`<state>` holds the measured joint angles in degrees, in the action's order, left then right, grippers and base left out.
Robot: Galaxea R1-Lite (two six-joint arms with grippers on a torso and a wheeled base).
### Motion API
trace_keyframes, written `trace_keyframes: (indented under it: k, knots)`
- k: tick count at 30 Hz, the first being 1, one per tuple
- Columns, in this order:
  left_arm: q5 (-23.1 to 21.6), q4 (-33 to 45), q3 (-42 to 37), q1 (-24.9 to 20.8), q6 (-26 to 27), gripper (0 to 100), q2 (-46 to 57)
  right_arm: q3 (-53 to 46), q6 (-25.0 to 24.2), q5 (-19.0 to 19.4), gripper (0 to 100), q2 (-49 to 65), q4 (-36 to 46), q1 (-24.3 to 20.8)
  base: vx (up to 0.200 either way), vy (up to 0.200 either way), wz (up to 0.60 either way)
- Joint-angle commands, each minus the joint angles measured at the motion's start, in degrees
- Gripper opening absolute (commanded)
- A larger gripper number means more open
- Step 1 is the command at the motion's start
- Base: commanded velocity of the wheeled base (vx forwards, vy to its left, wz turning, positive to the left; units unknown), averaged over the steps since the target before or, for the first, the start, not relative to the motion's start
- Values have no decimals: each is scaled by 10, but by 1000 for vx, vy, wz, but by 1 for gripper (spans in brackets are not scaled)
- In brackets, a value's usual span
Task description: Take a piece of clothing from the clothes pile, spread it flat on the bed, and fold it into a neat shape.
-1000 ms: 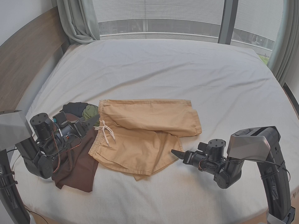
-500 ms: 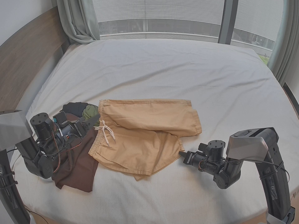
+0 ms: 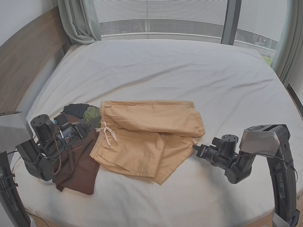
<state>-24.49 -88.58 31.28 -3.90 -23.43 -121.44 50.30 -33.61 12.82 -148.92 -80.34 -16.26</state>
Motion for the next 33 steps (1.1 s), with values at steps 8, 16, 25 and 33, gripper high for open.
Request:
trace_keyframes:
  k: [8,16,25,33]
  knots:
    - [-1,0,-1,-1,0,100,-3,16,1,1,0,16,11,44,0,0,0]
    - [-1,0,-2,-1,0,100,-4,32,0,1,0,16,11,57,0,0,0]
    - [-1,0,-1,-1,0,100,-5,2,1,4,0,32,12,50,0,0,0]
    - [0,0,0,-1,0,100,-5,-49,1,4,100,56,34,-5,0,0,0]
